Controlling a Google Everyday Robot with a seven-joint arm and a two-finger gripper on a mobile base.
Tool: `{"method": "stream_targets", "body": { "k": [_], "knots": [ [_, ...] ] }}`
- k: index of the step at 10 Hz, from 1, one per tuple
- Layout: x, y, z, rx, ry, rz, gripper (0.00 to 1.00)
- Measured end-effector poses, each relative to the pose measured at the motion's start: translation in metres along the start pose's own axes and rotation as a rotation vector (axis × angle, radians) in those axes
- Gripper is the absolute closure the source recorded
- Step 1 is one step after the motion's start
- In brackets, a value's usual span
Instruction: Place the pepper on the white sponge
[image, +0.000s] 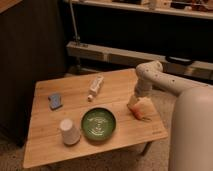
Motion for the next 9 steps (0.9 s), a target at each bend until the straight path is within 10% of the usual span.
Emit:
{"method": "stream_targets", "body": {
  "k": [9],
  "knots": [
    [0.001, 0.049, -0.004, -0.032, -0.007, -0.040, 0.20]
  ]
}}
